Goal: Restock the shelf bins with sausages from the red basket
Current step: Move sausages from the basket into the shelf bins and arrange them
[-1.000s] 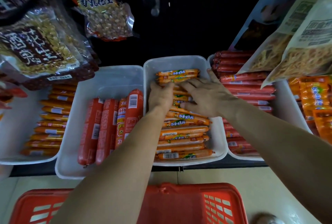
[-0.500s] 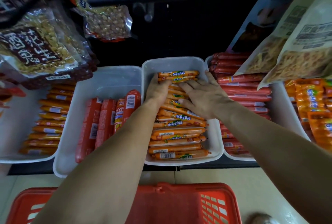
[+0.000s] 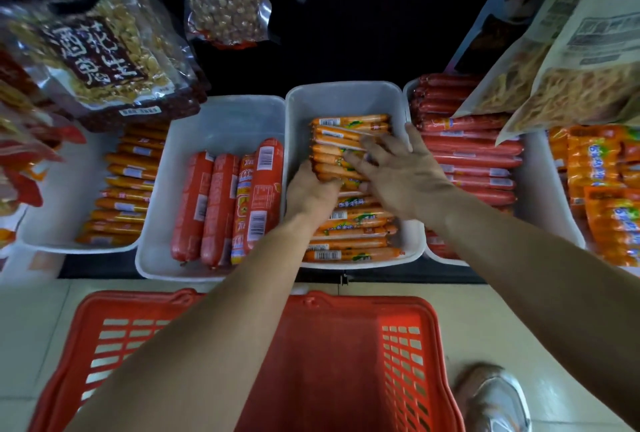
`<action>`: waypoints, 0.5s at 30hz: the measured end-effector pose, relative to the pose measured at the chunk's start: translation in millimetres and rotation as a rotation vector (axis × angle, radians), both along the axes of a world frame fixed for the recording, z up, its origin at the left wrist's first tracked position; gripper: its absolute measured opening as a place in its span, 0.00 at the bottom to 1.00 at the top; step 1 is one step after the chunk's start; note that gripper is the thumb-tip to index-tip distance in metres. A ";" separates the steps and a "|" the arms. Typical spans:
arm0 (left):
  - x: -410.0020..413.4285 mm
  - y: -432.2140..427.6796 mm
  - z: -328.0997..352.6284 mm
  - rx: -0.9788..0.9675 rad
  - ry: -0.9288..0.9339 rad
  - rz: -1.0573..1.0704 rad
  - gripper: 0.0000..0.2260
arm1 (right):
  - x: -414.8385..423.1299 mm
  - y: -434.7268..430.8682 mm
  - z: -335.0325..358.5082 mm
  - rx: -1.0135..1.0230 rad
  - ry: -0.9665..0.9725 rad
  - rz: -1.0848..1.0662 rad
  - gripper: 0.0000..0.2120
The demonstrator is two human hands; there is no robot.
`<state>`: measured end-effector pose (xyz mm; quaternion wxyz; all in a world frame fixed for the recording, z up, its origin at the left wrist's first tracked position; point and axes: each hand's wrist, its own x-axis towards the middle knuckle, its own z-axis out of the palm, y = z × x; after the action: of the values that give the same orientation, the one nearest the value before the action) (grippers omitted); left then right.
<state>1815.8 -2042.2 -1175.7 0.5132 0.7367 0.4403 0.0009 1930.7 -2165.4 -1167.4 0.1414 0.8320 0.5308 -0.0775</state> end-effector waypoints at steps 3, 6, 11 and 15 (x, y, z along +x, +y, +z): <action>-11.9 -2.8 2.8 0.004 -0.069 0.010 0.11 | -1.7 -1.9 6.4 0.104 0.073 -0.003 0.29; -23.9 -12.3 3.8 0.038 -0.037 -0.011 0.13 | -15.3 -7.9 3.7 0.149 0.116 0.073 0.30; -29.5 -15.8 5.0 -0.036 0.004 -0.044 0.11 | -22.2 -13.7 0.8 0.062 0.150 0.081 0.34; -41.4 -16.6 22.6 -0.045 -0.030 -0.124 0.11 | -26.6 -18.1 14.7 0.062 0.141 0.059 0.35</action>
<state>1774.4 -2058.8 -1153.1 0.5355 0.7507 0.3857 -0.0298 1904.2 -2183.6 -1152.7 0.0799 0.8125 0.5658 -0.1152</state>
